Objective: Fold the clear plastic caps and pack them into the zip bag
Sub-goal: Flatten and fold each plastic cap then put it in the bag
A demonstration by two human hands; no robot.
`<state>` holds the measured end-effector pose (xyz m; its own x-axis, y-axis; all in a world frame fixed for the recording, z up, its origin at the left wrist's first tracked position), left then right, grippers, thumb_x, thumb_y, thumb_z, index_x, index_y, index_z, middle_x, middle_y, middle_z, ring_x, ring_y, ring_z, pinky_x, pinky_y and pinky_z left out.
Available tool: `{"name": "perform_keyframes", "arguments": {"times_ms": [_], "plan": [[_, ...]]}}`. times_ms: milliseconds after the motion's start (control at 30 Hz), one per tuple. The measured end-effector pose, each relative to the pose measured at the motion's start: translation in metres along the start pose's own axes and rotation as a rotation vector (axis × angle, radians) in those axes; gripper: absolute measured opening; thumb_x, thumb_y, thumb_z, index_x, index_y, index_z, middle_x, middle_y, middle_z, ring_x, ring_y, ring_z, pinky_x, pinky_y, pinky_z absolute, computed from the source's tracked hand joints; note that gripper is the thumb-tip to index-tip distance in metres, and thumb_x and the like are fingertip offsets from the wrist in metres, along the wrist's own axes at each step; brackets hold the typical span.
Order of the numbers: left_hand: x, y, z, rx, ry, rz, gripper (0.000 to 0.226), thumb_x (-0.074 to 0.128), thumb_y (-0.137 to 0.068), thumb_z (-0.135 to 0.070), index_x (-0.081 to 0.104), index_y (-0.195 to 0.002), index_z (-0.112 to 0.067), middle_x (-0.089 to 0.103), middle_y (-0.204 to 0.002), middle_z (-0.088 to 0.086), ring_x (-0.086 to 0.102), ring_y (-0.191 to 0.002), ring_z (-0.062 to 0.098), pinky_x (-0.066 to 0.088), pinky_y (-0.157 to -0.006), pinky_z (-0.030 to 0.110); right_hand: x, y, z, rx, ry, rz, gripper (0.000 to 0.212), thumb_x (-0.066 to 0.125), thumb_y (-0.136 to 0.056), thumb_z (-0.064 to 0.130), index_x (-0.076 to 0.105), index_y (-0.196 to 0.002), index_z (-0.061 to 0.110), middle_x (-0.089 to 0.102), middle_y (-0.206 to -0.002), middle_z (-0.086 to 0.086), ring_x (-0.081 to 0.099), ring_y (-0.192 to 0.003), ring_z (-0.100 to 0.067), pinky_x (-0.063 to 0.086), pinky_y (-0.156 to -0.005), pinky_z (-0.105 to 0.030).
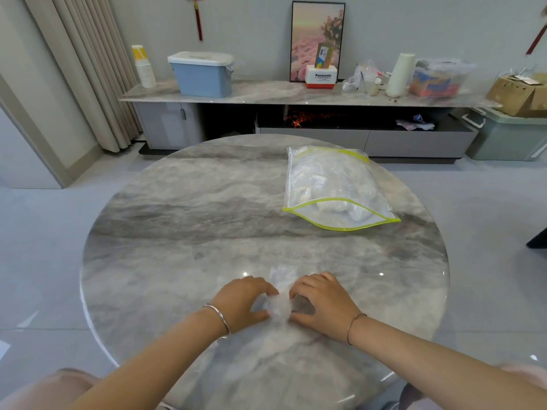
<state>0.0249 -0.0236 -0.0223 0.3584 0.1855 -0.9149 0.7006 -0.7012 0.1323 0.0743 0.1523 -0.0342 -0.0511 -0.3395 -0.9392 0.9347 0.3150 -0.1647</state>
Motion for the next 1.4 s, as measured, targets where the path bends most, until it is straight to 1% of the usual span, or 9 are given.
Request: {"name": "perform_keyframes", "arguments": {"times_ms": [100, 333, 433, 633, 833, 967, 1133, 1267, 1400], "plan": [[0.001, -0.004, -0.001, -0.061, 0.003, -0.1, 0.028, 0.055, -0.089, -0.046, 0.066, -0.101, -0.024, 0.064, -0.098, -0.008, 0.049, -0.085, 0.008, 0.033, -0.069, 0.02, -0.002, -0.002, 0.0, 0.11, -0.109, -0.011, 0.05, 0.037, -0.073, 0.061, 0.067, -0.086, 0.023, 0.063, -0.094, 0.013, 0.055, -0.09, -0.008, 0.024, -0.081, -0.018], [0.006, -0.011, 0.005, -0.249, 0.208, -0.217, 0.032, 0.064, -0.083, -0.043, 0.053, -0.057, -0.028, 0.058, -0.066, -0.01, 0.056, -0.069, 0.01, 0.043, -0.064, 0.023, 0.004, -0.009, -0.006, 0.391, -0.381, -0.029, 0.032, 0.068, -0.082, 0.034, 0.048, -0.058, 0.03, 0.052, -0.069, 0.012, 0.049, -0.068, -0.004, 0.036, -0.075, -0.022], [0.008, -0.013, 0.007, -0.302, 0.239, -0.25, 0.031, 0.069, -0.078, -0.042, 0.047, -0.061, -0.03, 0.054, -0.066, -0.012, 0.054, -0.069, 0.008, 0.043, -0.064, 0.022, 0.006, -0.011, -0.008, 0.489, -0.471, -0.081, 0.031, 0.075, -0.076, 0.025, 0.045, -0.071, 0.029, 0.049, -0.085, 0.01, 0.045, -0.065, -0.001, 0.036, -0.065, -0.016], [0.005, -0.025, 0.012, -0.352, 0.542, -0.135, 0.051, 0.07, -0.08, -0.041, 0.053, -0.124, -0.024, 0.057, -0.109, -0.007, 0.054, -0.107, 0.012, 0.04, -0.09, 0.02, 0.003, -0.021, -0.004, 0.665, -0.87, -0.075, 0.03, 0.07, -0.077, 0.002, 0.047, -0.087, 0.018, 0.056, -0.074, 0.001, 0.047, -0.056, -0.003, 0.039, -0.054, -0.01], [-0.012, -0.031, 0.001, -0.238, 0.836, -0.287, 0.004, 0.072, -0.082, -0.016, 0.069, -0.082, -0.014, 0.066, -0.073, -0.006, 0.054, -0.061, -0.007, 0.041, -0.064, 0.009, -0.023, -0.026, -0.002, 0.693, -1.069, -0.131, 0.03, 0.068, -0.077, -0.009, 0.05, -0.09, 0.011, 0.054, -0.079, -0.005, 0.051, -0.042, -0.002, 0.046, -0.046, -0.016], [-0.025, -0.044, -0.014, -0.133, 0.83, -0.364, 0.017, 0.072, -0.08, -0.008, 0.064, -0.072, -0.02, 0.058, -0.056, -0.021, 0.049, -0.054, -0.007, 0.036, -0.06, 0.008, -0.036, -0.026, -0.009, 0.691, -1.186, -0.109, 0.022, 0.069, -0.079, -0.005, 0.06, -0.095, 0.007, 0.059, -0.094, -0.009, 0.065, -0.057, -0.014, 0.056, -0.061, -0.02], [-0.041, -0.077, -0.018, -0.058, 0.709, -0.4, 0.021, 0.068, -0.084, -0.016, 0.065, -0.102, -0.027, 0.064, -0.094, -0.02, 0.046, -0.073, -0.005, 0.034, -0.068, 0.005, -0.053, -0.033, -0.05, 0.637, -0.953, -0.302, 0.024, 0.068, -0.078, -0.008, 0.061, -0.072, 0.015, 0.065, -0.082, -0.008, 0.063, -0.062, -0.002, 0.051, -0.068, -0.014], [-0.036, -0.125, 0.001, -0.383, 0.931, -0.401, 0.05, 0.059, -0.09, -0.028, 0.041, -0.134, -0.014, 0.053, -0.123, -0.001, 0.054, -0.095, 0.012, 0.042, -0.084, 0.017, -0.059, -0.049, -0.089, 0.42, -0.589, -0.39, 0.025, 0.062, -0.083, -0.004, 0.063, -0.099, 0.015, 0.06, -0.109, -0.005, 0.061, -0.1, -0.016, 0.047, -0.092, -0.02], [-0.024, -0.177, 0.015, -0.621, 1.055, -0.304, 0.057, 0.056, -0.082, -0.059, 0.055, -0.107, -0.008, 0.059, -0.092, 0.008, 0.059, -0.079, 0.024, 0.045, -0.07, 0.03, -0.041, -0.077, -0.116, 0.298, -0.286, -0.232, 0.045, 0.052, -0.089, 0.001, 0.049, -0.133, 0.008, 0.046, -0.138, -0.004, 0.042, -0.129, -0.018, 0.025, -0.108, -0.016]]}}
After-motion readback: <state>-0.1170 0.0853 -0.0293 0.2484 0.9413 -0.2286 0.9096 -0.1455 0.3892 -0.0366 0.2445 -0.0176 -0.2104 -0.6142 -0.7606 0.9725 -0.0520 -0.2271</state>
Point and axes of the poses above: each hand's wrist, its own y-axis away from the middle knuckle, its own x-axis out of the palm, z = x × y, the point moved 3 cm from there along -y, towards the middle knuckle
